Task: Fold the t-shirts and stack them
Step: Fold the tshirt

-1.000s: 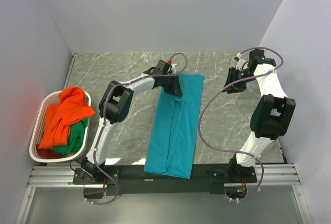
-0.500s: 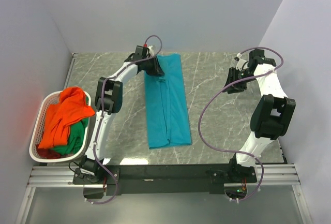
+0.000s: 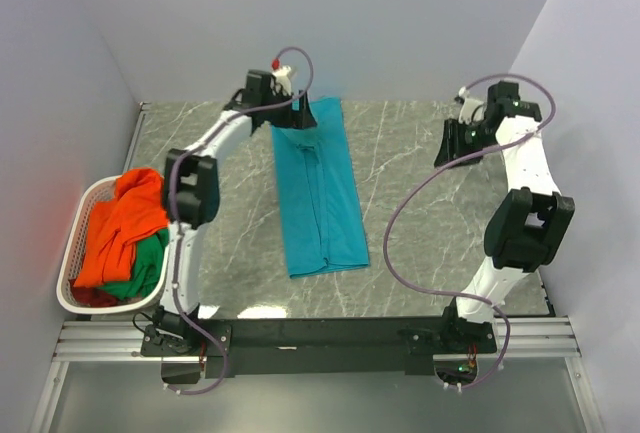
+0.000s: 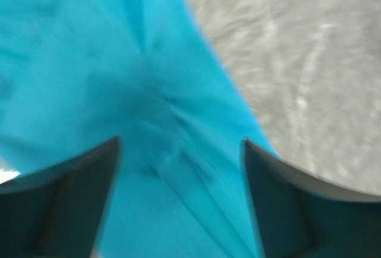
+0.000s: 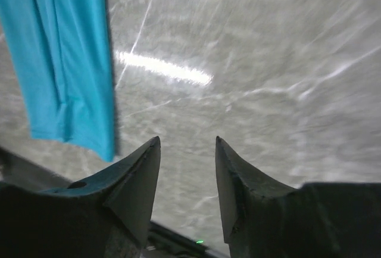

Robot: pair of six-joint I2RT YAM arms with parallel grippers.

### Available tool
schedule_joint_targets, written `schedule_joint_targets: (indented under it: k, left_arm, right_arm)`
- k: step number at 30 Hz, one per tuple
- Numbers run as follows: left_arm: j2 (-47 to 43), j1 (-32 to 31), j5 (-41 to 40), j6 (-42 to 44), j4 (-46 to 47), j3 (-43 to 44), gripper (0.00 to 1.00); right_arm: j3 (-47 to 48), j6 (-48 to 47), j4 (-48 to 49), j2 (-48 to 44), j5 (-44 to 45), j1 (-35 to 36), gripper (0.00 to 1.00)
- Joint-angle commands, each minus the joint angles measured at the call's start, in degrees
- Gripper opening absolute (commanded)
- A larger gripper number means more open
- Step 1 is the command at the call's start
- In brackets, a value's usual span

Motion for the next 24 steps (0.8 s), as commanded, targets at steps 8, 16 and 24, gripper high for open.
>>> schedule_joint_targets:
  k: [8, 16, 24]
  left_arm:
    - [-44.48, 1.06, -1.92, 10.75, 6.15, -24.87, 0.99]
    - [-60.83, 1.06, 10.00, 24.10, -10.78, -37.79, 0.99]
    - [-84.12, -11.47, 13.13, 48.29, -7.77, -73.55, 0.99]
  right_arm:
    - [21.21, -18.65, 2.31, -12.14, -0.88, 5.16, 0.87]
    - [-8.55, -32.28, 24.02, -36.03, -14.74, 16.05, 1.00]
    - [-37.13, -48.46, 22.73, -46.15, 4.47, 39.89, 0.98]
